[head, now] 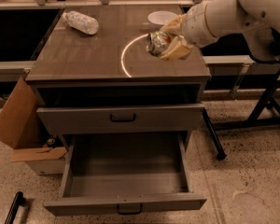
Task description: Pick 7up can from middle drawer and place on counter
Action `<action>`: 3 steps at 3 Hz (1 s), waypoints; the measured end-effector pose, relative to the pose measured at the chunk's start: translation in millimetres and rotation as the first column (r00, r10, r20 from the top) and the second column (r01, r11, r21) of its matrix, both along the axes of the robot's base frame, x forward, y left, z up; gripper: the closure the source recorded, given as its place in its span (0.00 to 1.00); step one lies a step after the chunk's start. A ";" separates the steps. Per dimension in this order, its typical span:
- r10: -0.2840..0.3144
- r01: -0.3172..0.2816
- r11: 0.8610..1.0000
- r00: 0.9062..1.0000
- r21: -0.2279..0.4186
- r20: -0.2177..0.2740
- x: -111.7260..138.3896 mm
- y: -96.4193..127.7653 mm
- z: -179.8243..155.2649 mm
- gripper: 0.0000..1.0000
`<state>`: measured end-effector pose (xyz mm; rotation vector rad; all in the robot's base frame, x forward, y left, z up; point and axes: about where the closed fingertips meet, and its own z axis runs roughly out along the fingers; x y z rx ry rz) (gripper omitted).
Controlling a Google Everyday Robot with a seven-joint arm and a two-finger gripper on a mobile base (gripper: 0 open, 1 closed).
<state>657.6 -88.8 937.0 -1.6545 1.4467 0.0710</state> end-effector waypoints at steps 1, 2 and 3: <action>0.013 -0.011 0.998 0.999 0.057 -0.034 37.0 27.3 -5.4 1.00; 0.034 -0.027 0.995 0.996 0.093 -0.077 63.4 57.0 -19.8 1.00; 0.034 -0.021 0.994 0.992 0.103 -0.123 85.5 76.6 -35.0 1.00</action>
Offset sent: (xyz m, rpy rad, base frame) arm 0.0960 0.0886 -0.0328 0.1348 0.1260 0.0455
